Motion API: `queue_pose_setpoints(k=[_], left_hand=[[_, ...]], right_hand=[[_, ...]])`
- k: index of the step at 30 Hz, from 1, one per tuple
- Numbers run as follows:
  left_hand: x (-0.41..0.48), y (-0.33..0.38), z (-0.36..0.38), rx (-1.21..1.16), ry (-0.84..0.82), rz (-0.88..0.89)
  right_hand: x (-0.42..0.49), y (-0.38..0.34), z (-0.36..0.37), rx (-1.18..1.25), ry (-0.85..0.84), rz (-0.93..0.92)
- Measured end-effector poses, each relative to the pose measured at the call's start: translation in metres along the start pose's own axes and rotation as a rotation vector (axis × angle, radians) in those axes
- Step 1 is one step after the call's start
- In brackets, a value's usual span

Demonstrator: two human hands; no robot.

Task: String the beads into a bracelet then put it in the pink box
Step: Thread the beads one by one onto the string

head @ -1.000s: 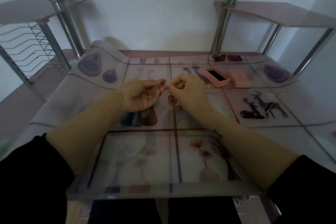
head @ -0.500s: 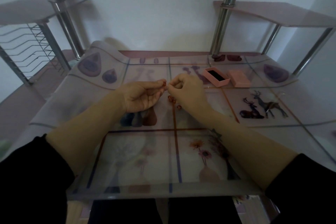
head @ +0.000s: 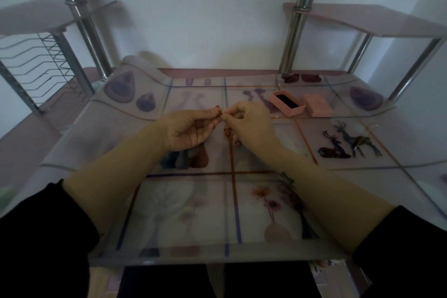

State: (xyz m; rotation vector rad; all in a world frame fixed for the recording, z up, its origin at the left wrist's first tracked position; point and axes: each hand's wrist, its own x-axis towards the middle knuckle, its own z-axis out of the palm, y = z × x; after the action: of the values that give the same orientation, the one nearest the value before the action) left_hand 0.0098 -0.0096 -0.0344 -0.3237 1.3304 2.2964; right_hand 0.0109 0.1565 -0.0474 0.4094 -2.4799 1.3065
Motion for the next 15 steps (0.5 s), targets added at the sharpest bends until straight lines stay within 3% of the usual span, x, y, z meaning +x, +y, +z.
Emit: queue_pose_setpoints(k=[15], left_hand=[[-0.0012, -0.0007, 0.0008, 0.025, 0.012, -0.010]], right_hand=[[-0.0007, 0.0026, 0.0010, 0.032, 0.050, -0.028]])
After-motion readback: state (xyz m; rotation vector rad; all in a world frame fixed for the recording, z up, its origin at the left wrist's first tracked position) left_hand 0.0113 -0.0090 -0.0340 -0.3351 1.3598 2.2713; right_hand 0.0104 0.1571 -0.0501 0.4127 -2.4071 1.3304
